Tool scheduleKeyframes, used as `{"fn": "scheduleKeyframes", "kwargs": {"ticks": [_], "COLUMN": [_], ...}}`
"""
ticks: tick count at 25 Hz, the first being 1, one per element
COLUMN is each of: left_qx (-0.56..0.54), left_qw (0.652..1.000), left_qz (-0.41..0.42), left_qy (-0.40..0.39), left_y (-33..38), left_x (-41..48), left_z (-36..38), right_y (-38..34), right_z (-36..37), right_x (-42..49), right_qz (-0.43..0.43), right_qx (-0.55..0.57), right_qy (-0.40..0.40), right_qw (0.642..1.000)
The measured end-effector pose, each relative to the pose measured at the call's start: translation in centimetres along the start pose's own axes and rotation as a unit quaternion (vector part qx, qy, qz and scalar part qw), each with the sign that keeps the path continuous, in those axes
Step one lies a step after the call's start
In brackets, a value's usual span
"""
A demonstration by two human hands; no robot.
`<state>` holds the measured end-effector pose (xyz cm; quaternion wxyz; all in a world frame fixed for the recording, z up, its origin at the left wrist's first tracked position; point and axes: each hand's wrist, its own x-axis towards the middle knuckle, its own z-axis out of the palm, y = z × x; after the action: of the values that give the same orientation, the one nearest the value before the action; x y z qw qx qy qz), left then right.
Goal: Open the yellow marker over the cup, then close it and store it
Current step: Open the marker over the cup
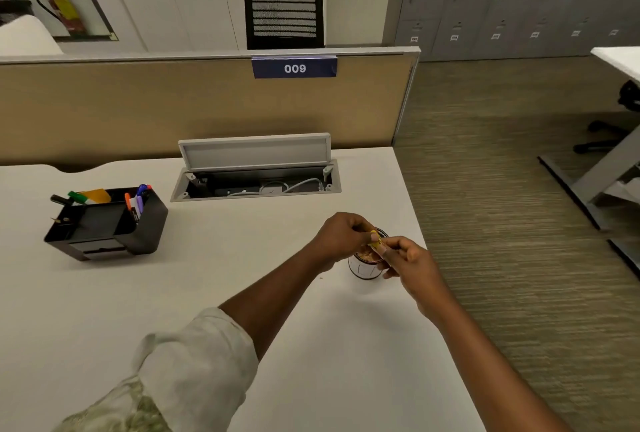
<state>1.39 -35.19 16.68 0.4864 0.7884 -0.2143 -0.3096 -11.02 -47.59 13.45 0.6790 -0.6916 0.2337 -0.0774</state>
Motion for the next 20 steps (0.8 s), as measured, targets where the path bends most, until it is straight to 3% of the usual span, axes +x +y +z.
{"fn": "scheduleKeyframes", "kwargs": {"ticks": [6, 20], "left_qx": [-0.015, -0.020], "left_qw": [1.000, 1.000], "left_qz": [-0.001, -0.002], "left_qy": [-0.001, 0.010], "left_y": [-0.8, -1.5], "left_x": [1.0, 2.3], "left_z": [0.4, 0.5], "right_y": [1.2, 2.0], "right_z": [-0.8, -1.1], "right_x": [1.1, 2.7], "right_qz": [0.031, 0.020], "right_qx": [0.073, 0.069], "right_qy": [-0.025, -0.020], "right_qw": [0.997, 0.997]}}
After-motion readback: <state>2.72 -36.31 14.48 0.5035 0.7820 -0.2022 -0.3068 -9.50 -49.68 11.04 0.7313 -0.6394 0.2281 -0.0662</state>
